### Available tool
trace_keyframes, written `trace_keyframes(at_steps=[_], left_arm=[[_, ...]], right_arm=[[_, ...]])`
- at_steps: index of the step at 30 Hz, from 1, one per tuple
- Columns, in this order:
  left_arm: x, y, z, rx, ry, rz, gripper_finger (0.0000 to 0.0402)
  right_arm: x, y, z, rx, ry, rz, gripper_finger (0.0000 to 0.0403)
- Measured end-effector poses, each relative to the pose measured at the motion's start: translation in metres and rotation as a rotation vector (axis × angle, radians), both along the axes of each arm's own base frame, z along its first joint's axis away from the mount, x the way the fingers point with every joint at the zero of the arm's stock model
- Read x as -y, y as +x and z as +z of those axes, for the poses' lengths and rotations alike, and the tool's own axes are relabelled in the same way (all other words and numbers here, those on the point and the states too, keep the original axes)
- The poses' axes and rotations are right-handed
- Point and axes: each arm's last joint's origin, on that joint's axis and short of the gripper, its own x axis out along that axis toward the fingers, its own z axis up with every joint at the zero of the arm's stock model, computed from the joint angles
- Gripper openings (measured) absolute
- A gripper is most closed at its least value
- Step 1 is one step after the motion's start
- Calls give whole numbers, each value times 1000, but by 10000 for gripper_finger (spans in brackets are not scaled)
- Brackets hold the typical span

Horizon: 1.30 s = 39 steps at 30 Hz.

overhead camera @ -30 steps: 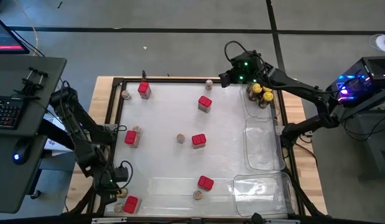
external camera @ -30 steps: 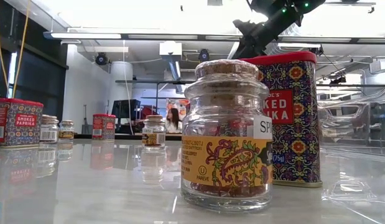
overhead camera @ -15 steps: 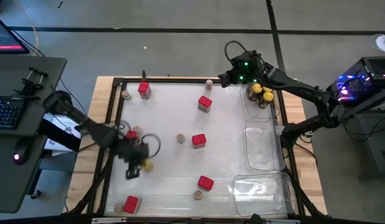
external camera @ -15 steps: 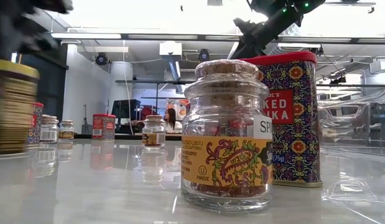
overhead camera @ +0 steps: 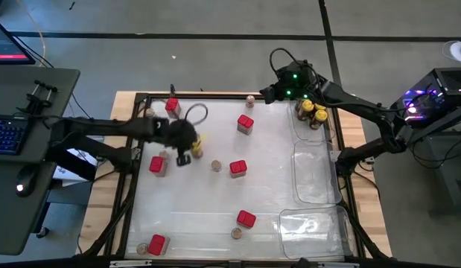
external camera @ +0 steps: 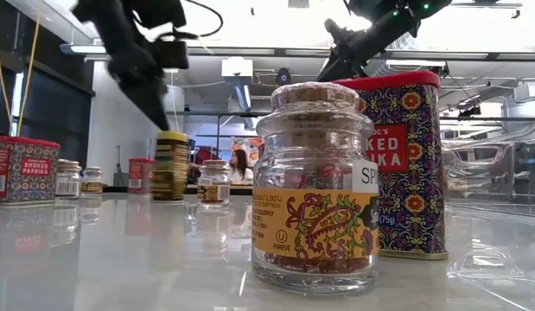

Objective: Sort spices by type
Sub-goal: Put the yellow seasoning bottle into the top transparent bin

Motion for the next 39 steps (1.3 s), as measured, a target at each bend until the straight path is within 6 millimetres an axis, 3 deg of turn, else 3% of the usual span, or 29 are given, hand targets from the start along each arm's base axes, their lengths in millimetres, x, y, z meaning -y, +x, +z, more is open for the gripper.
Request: trace_keyframes(at_steps=[4, 8, 15, 22, 26, 30, 35, 39], left_arm=[[-28, 12, -6, 57, 47, -13, 0], [-41, 33, -19, 122, 28, -73, 0], [-38, 80, -29, 206, -30, -178, 0], [-21, 124, -16, 319, -39, -279, 0], [-28, 141, 4, 360, 44, -260, 0], [-45, 137, 20, 355, 100, -243, 0], [-69, 110, 25, 239, 77, -180, 0], [-81, 87, 27, 228, 23, -102, 0]], right_arm=[[-5, 5, 2, 37, 20, 23, 0], [-14, 12, 5, 77, 40, 54, 0], [-39, 27, 8, 115, 54, 135, 0], [-61, 38, 8, 111, 51, 220, 0], [-66, 40, 15, 115, 5, 256, 0], [-65, 40, 31, 149, -54, 267, 0], [-65, 39, 51, 177, -122, 283, 0], [-66, 36, 49, 115, -113, 297, 0]])
